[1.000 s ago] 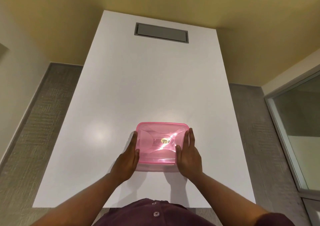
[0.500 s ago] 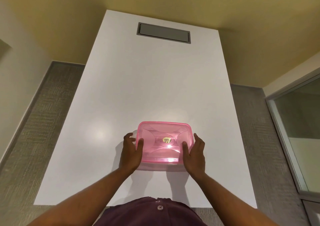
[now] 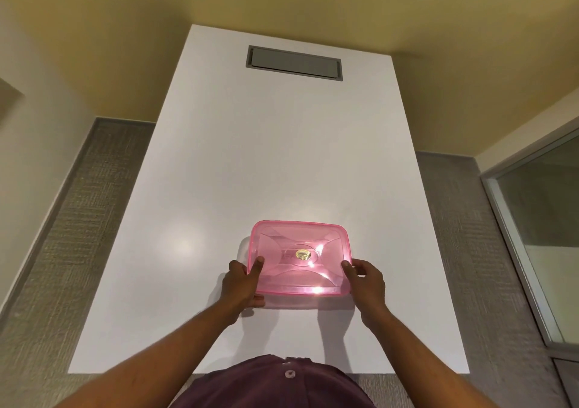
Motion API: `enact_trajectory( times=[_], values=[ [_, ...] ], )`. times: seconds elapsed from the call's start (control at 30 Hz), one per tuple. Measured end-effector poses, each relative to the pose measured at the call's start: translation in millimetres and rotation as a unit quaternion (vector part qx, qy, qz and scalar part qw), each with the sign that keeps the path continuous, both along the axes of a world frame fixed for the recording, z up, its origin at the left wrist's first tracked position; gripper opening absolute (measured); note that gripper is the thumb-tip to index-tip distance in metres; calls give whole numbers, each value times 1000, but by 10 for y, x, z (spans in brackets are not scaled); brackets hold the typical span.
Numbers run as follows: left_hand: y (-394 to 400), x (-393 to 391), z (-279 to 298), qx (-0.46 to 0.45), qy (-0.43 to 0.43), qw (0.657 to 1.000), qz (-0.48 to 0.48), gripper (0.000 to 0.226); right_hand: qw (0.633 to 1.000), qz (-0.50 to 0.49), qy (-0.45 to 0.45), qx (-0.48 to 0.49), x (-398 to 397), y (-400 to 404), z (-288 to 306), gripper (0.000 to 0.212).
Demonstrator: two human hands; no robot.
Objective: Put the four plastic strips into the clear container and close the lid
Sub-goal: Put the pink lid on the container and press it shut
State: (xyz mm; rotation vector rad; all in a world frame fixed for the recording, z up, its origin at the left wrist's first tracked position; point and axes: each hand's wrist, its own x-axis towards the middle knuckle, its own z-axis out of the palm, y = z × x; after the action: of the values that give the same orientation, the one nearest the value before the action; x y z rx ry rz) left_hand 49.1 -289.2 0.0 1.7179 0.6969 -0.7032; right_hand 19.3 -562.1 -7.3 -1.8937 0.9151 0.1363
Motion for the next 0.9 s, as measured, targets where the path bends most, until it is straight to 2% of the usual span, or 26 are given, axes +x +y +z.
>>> enact_trajectory(
  times=[0.13,0.27,0.73,0.9],
  values=[
    [18,-15,19,-5,-35,999,-14,35,998,2,-15,59,-59,-54,23,27],
    [18,-61,56,-10,-72,997,-26,31,996,-3,-16,90,-97,-88,23,32],
    [22,-161,-49,-5,-156,986,-53,24,997,-24,28,70,-79,-83,-27,20],
    [39,-173,-158,20,-169,982,-87,25,998,-16,28,48,-100,-33,-7,24]
  ],
)
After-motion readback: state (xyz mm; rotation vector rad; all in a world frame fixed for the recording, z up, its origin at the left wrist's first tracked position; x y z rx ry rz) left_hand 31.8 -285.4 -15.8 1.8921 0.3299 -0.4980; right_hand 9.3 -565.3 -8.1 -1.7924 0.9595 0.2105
